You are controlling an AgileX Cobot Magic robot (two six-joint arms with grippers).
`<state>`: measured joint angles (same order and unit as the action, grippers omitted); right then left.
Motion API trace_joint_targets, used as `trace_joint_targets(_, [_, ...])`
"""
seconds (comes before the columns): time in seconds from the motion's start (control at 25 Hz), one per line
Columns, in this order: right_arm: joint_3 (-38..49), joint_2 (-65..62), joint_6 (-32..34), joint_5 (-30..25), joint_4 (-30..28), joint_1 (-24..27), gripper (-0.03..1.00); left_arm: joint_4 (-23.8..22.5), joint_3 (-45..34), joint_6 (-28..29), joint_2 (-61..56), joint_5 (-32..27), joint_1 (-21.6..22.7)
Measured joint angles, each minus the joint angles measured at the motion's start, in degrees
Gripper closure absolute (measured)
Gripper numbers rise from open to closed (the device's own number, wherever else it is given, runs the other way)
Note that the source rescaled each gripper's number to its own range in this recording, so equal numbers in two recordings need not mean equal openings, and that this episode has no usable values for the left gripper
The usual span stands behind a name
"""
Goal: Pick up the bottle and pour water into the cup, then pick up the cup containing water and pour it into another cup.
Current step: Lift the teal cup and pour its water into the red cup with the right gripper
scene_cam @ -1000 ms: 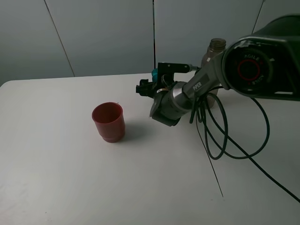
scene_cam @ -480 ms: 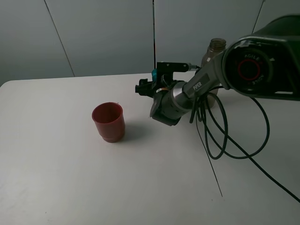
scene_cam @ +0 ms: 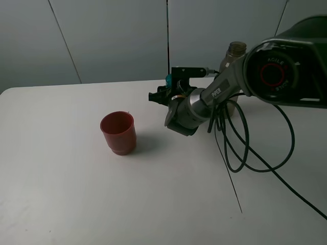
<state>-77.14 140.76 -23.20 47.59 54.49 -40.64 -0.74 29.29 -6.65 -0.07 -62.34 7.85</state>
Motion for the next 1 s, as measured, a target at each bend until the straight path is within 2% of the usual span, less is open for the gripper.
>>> trace_joint_targets(0.16, [0.0, 0.0, -0.66, -0.85, -1.96, 0.0, 0.9, 0.0, 0.0, 0.0, 0.0, 0.0, 0.0])
trace_joint_targets(0.44, [1.07, -2.74, -7.3, -5.54, -5.73, 0.09, 0.9, 0.0, 0.0, 0.0, 0.0, 0.0, 0.0])
trace_joint_targets(0.72, [6.6, -11.71, -7.18, -10.38, -18.47, 0.09, 0.9, 0.0, 0.0, -0.1, 0.0, 0.0, 0.0])
trace_joint_targets(1.0, [14.97, -20.48, -0.12, -13.06, -34.68, 0.09, 0.9, 0.0, 0.0, -0.41, 0.0, 0.0, 0.0])
